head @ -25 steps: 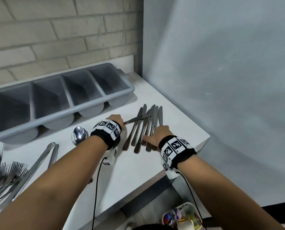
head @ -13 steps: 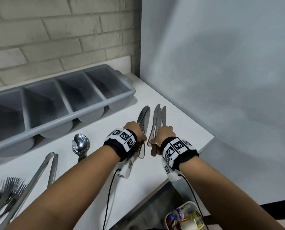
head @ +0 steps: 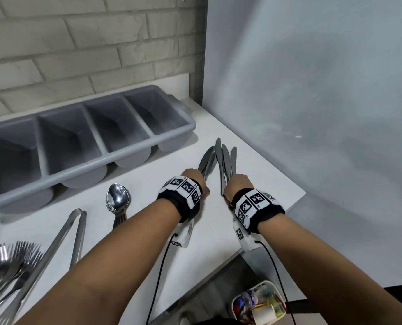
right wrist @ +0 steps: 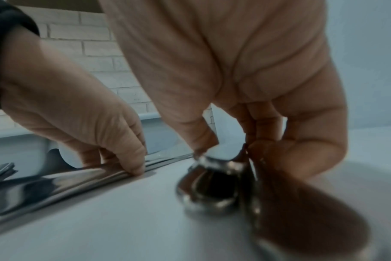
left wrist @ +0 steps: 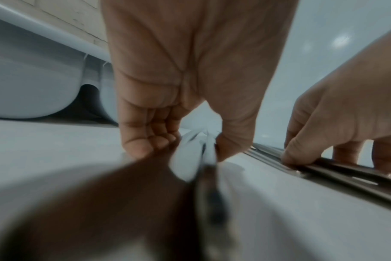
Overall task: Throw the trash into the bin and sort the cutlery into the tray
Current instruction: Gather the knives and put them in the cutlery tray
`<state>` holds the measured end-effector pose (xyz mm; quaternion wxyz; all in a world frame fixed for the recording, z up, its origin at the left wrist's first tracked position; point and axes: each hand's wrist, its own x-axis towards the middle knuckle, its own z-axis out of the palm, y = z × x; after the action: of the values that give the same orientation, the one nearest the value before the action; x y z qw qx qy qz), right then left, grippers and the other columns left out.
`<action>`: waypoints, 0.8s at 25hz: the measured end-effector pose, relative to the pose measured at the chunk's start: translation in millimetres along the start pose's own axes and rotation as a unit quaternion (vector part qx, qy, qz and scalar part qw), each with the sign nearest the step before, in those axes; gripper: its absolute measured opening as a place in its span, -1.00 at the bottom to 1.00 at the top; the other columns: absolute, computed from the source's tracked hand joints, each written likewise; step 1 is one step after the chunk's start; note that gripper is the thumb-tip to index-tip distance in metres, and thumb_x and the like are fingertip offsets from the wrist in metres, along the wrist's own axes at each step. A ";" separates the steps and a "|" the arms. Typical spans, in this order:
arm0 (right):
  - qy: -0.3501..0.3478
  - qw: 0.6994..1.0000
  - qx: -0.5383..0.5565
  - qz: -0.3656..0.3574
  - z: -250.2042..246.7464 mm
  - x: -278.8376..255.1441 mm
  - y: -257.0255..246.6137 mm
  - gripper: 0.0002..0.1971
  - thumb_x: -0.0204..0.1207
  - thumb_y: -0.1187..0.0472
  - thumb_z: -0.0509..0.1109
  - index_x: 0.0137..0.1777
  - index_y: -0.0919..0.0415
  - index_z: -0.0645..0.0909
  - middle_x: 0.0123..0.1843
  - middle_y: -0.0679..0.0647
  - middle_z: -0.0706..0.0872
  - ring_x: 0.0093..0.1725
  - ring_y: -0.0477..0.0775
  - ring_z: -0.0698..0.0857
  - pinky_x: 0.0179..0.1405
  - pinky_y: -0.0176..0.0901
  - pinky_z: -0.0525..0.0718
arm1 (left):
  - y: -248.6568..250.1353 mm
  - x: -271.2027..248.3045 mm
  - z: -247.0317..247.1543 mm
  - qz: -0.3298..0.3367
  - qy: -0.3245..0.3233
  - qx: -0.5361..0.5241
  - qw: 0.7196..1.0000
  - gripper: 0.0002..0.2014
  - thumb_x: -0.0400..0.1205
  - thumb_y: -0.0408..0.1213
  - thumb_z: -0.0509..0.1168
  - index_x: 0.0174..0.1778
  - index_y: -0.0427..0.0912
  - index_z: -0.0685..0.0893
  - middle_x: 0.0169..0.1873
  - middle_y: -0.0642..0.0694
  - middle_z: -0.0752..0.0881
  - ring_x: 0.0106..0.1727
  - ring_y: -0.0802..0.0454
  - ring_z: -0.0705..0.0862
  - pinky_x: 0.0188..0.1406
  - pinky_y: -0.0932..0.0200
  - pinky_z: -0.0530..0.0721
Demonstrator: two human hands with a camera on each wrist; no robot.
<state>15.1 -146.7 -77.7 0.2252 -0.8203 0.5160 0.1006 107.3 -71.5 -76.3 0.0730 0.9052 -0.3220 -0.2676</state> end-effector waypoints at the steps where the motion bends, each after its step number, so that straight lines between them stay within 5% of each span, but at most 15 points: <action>1: 0.005 1.000 -0.002 0.004 1.5 1.9 -0.4 -0.69 0.52 0.34 0.26 0.24 0.40 0.58 0.28 0.26 0.68 0.27 0.24 0.67 0.19 -0.07 0.64 | -1.0 -1.1 -0.6 -0.004 0.005 -0.004 1.000 -0.79 0.36 -0.22 0.42 -0.41 -0.25 0.54 -0.21 -0.17 0.71 -0.10 -0.18 0.74 -0.10 0.13 0.72; 4: 0.016 1.000 0.002 0.024 7.1 3.2 -2.0 -0.52 0.58 0.10 0.25 0.41 0.39 0.40 0.42 0.28 0.50 0.38 0.24 0.55 0.35 -0.03 0.53 | -5.6 3.6 1.7 -0.005 0.042 -0.015 0.999 -0.78 0.50 -0.35 0.30 0.02 -0.35 0.68 0.09 -0.27 0.75 0.10 -0.23 0.75 -0.04 0.11 0.68; 7: 0.002 0.999 -0.043 0.031 15.0 7.5 -4.9 -0.21 0.48 -0.19 0.29 0.49 0.42 0.26 0.42 0.28 0.39 0.37 0.25 0.51 0.33 -0.03 0.52 | -7.7 3.6 3.0 -0.021 0.054 -0.018 0.998 -0.70 0.56 -0.25 0.32 0.13 -0.36 0.66 0.15 -0.28 0.73 0.16 -0.25 0.73 -0.02 0.10 0.65; 9: -0.014 0.998 -0.060 0.022 16.8 12.2 -7.9 -0.28 0.51 -0.07 0.32 0.51 0.40 0.24 0.44 0.28 0.38 0.40 0.22 0.49 0.35 -0.01 0.52 | -6.9 -0.8 4.6 -0.022 0.048 0.000 0.999 -0.63 0.50 -0.19 0.40 0.14 -0.33 0.67 0.14 -0.26 0.74 0.15 -0.23 0.73 0.02 0.10 0.66; 14: -0.019 0.997 -0.075 -0.030 12.0 20.0 -10.2 -0.55 0.58 0.26 0.23 0.45 0.38 0.36 0.45 0.26 0.48 0.48 0.19 0.45 0.36 0.00 0.55 | -2.4 1.8 4.2 -0.018 0.029 0.042 0.999 -0.70 0.54 -0.41 0.29 0.19 -0.39 0.66 0.19 -0.29 0.72 0.23 -0.23 0.71 0.08 0.10 0.65; 20: -0.017 0.994 -0.096 -0.043 0.5 24.8 -1.2 -0.65 0.58 0.32 0.22 0.36 0.36 0.51 0.41 0.21 0.60 0.40 0.19 0.58 0.31 -0.08 0.58 | -3.9 3.7 8.6 -0.031 0.048 0.049 0.997 -0.73 0.35 -0.34 0.38 -0.03 -0.29 0.70 -0.13 -0.15 0.75 0.00 -0.25 0.79 0.00 0.01 0.76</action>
<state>27.4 -165.9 -87.7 0.1581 -0.8575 0.4646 0.1543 107.3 -70.4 -86.3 0.0359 0.9291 -0.3022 -0.2100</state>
